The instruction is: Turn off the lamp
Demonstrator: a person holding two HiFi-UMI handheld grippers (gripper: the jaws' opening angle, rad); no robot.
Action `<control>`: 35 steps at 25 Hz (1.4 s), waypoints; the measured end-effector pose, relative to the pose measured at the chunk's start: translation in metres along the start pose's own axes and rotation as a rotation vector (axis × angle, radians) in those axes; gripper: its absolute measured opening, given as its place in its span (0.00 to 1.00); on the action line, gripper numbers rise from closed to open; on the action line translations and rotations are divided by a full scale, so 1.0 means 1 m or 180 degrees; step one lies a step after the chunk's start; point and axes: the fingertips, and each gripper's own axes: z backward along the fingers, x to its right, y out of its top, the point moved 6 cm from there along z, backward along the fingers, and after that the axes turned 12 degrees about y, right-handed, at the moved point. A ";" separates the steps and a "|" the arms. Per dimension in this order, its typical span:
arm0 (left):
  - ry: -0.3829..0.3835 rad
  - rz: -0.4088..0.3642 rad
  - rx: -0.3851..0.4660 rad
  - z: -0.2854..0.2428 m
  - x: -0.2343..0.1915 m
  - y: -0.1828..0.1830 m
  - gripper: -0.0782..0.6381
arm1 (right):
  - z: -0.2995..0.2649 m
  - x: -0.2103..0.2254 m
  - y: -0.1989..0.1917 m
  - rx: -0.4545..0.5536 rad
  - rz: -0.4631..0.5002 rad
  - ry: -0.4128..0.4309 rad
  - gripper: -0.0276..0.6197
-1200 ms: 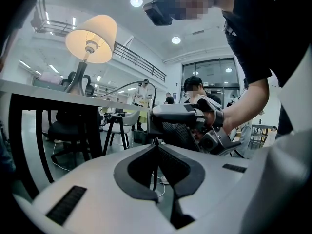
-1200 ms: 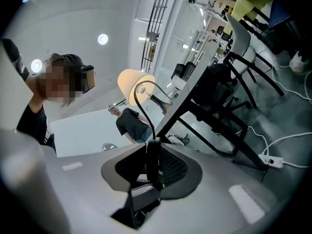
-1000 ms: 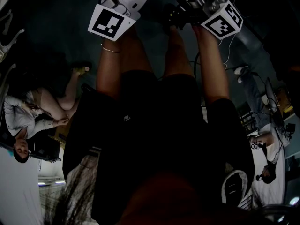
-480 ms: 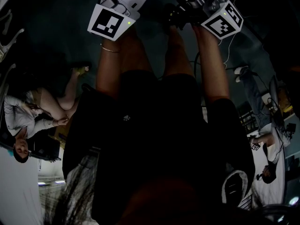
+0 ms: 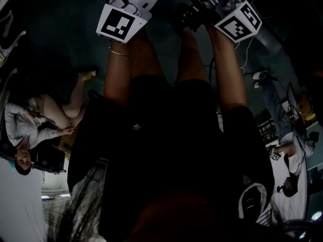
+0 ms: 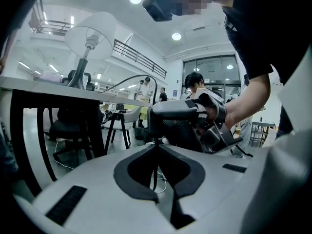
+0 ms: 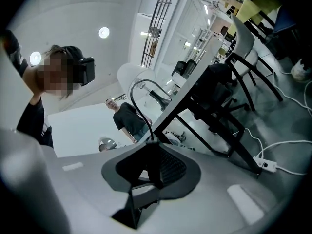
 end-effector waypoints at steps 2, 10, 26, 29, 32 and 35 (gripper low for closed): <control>0.0021 -0.0004 -0.0023 -0.001 0.001 -0.001 0.13 | 0.001 0.000 -0.001 -0.0026 0.0029 -0.0034 0.15; 0.0112 -0.0025 -0.0044 -0.002 0.002 -0.002 0.13 | 0.003 0.002 -0.002 -0.0045 0.0106 -0.0118 0.15; 0.0305 0.0107 0.0041 0.008 -0.004 -0.002 0.14 | 0.012 0.007 -0.005 -0.0113 0.0288 -0.0478 0.14; 0.0344 0.0111 0.0027 0.011 -0.009 -0.004 0.14 | 0.015 0.010 -0.008 -0.0076 0.0238 -0.0483 0.14; 0.0361 0.0099 0.0030 0.012 -0.011 -0.001 0.14 | 0.017 0.011 -0.008 -0.0081 0.0250 -0.0538 0.14; 0.0349 0.0054 0.0023 0.012 -0.009 0.003 0.13 | 0.018 0.012 -0.009 -0.0068 0.0275 -0.0556 0.14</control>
